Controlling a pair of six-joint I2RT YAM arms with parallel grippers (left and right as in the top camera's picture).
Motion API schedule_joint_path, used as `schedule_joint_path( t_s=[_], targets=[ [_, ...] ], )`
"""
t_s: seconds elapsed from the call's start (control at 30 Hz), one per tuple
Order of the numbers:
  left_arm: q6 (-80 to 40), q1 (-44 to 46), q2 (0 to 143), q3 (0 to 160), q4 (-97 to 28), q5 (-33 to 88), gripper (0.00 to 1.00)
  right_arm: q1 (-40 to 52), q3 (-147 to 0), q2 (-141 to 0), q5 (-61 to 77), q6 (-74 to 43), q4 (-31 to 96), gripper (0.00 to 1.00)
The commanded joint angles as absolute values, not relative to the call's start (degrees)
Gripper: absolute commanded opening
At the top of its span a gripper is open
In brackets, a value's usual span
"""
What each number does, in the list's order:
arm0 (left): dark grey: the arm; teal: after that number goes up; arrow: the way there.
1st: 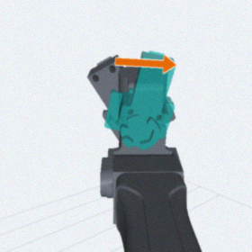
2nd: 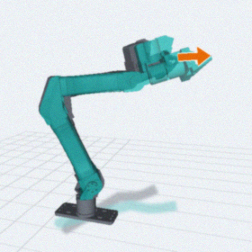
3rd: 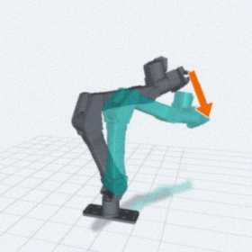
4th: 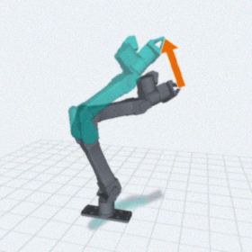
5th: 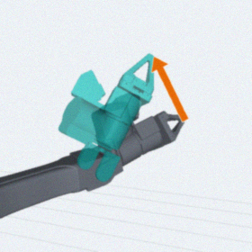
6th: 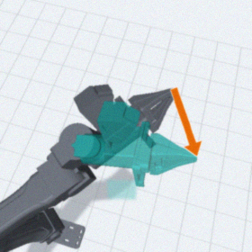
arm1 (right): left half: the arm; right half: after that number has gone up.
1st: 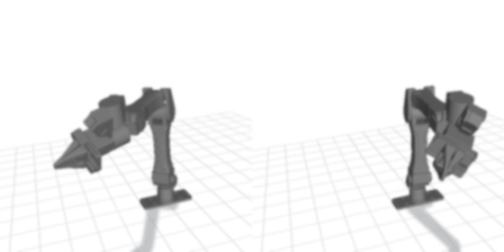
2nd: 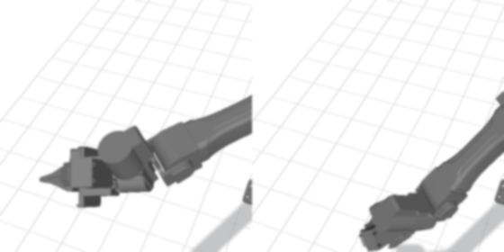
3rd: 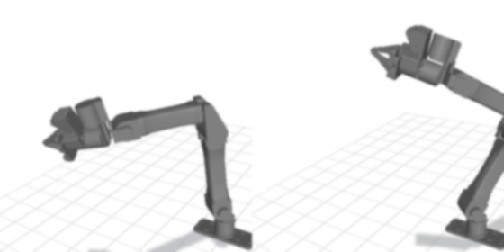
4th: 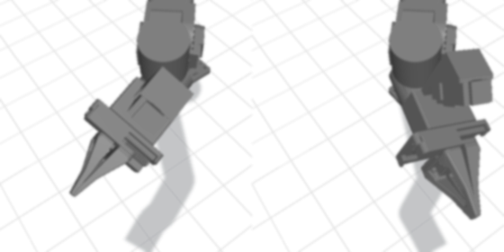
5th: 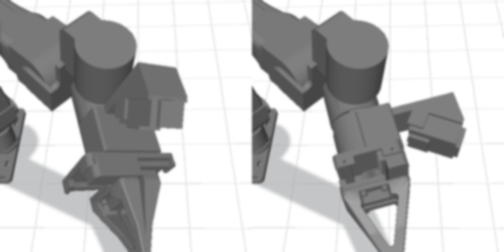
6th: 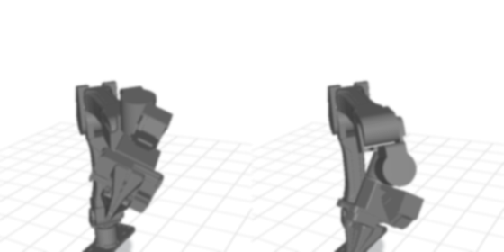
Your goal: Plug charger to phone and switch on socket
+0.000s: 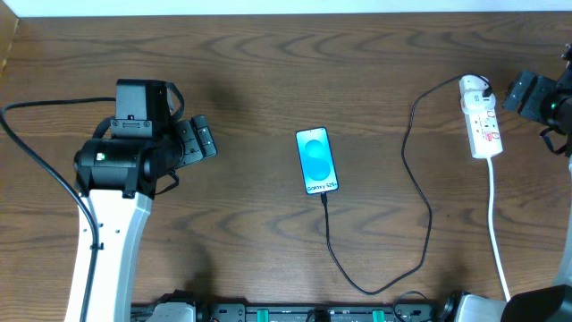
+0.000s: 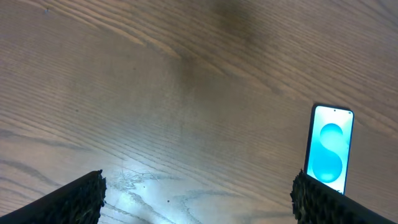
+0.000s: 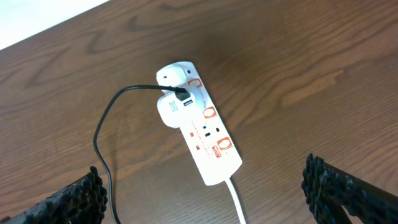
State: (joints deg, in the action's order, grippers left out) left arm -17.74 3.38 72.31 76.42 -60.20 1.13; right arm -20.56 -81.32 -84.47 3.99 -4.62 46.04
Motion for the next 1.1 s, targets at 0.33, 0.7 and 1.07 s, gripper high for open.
schedule_joint_path(
  t_s=[0.33, 0.7, 1.07],
  targets=[
    [-17.2, 3.3, 72.3, 76.4, -60.4, 0.4, 0.95, -20.6, -81.7, -84.0, 3.1, -5.5, 46.2, 0.99],
    [-15.2, 3.3, 71.7, 76.4, -63.1, 0.4, 0.95, -20.6, -81.7, -84.0, 3.1, -5.5, 46.2, 0.99],
    [-15.0, 3.3, 64.8, 71.7, -65.2, 0.3, 0.95, -20.6, -81.7, -84.0, 3.1, -5.5, 46.2, 0.99]
  ],
)
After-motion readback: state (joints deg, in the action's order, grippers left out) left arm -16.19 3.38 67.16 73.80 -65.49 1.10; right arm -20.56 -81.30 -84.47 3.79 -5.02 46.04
